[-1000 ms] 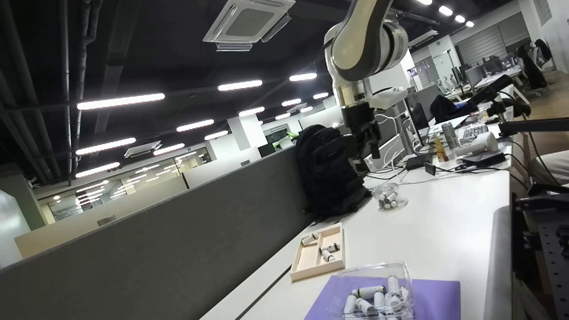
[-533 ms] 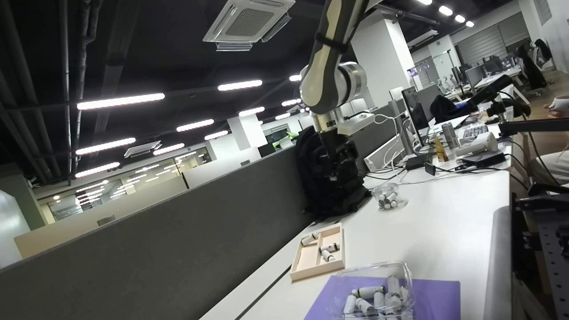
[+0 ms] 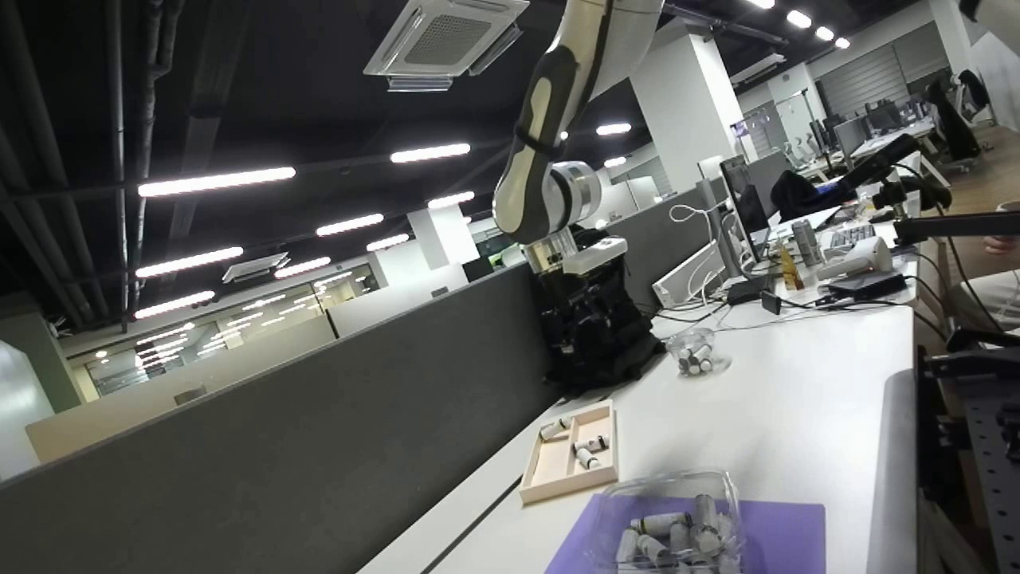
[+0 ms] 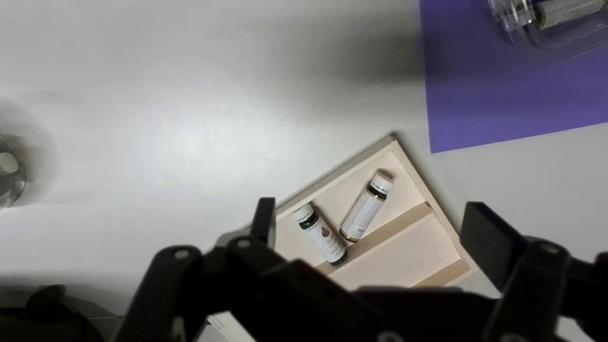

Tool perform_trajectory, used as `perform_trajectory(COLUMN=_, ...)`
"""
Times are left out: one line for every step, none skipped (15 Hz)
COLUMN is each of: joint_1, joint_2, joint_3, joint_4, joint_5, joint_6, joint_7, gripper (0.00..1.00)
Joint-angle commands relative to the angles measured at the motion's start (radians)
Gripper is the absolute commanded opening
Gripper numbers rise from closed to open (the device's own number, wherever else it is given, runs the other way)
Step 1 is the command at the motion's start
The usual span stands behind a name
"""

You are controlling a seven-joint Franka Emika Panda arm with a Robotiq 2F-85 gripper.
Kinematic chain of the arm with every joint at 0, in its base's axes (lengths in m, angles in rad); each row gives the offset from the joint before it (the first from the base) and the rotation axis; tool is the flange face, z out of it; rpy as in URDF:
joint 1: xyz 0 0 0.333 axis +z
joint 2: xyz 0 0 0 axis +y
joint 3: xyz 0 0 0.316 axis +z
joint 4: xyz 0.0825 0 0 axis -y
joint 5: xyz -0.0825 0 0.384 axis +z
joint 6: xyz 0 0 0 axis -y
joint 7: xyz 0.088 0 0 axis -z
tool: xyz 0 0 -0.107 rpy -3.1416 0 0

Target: Pick up a bottle from the tray and put it on the table

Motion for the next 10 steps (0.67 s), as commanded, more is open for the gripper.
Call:
perform_trajectory(joint_1=0.002, joint_2=0.128, joint_3=-0.003, joint_4=0.157, joint_5=-0.027, joint_6=-0.042, joint_7=0.030, gripper=1.00)
perform_trajectory(joint_1=0.003, joint_2=0.139, joint_3=-0.008, joint_4=0.171, joint_5=-0.039, joint_6=-0.042, joint_7=0.037, gripper=1.00)
perform_trajectory(joint_1=-0.006, joint_2=0.095, joint_3=0.007, joint_4=0.098, joint_5=-0.019, joint_6=-0.015, joint_7=0.005, gripper=1.00)
perform_trajectory(joint_1=-0.006, joint_2=0.116, joint_3=0.005, joint_4=0.119, joint_5=-0.025, joint_6=-0.015, joint_7=0.007, gripper=1.00)
perform_trajectory(joint_1=-0.006, joint_2=0.129, joint_3=0.004, joint_4=0.133, joint_5=-0.026, joint_6=-0.015, joint_7=0.007, gripper=1.00)
perform_trajectory(joint_1=-0.007, joint_2=0.135, joint_3=0.004, joint_4=0.141, joint_5=-0.026, joint_6=-0.015, joint_7=0.007, gripper=1.00)
perform_trajectory(joint_1=-0.007, joint_2=0.136, joint_3=0.004, joint_4=0.144, joint_5=-0.027, joint_6=-0.016, joint_7=0.007, gripper=1.00)
perform_trajectory(joint_1=-0.001, joint_2=0.133, joint_3=0.003, joint_4=0.126, joint_5=-0.034, joint_6=0.034, joint_7=0.011, gripper=1.00)
perform_trajectory(joint_1=0.005, joint_2=0.144, joint_3=0.000, joint_4=0.121, joint_5=-0.045, joint_6=0.087, joint_7=0.015, gripper=1.00)
perform_trajectory(joint_1=0.004, joint_2=0.161, joint_3=0.005, joint_4=0.122, joint_5=-0.046, joint_6=0.133, joint_7=0.003, gripper=1.00)
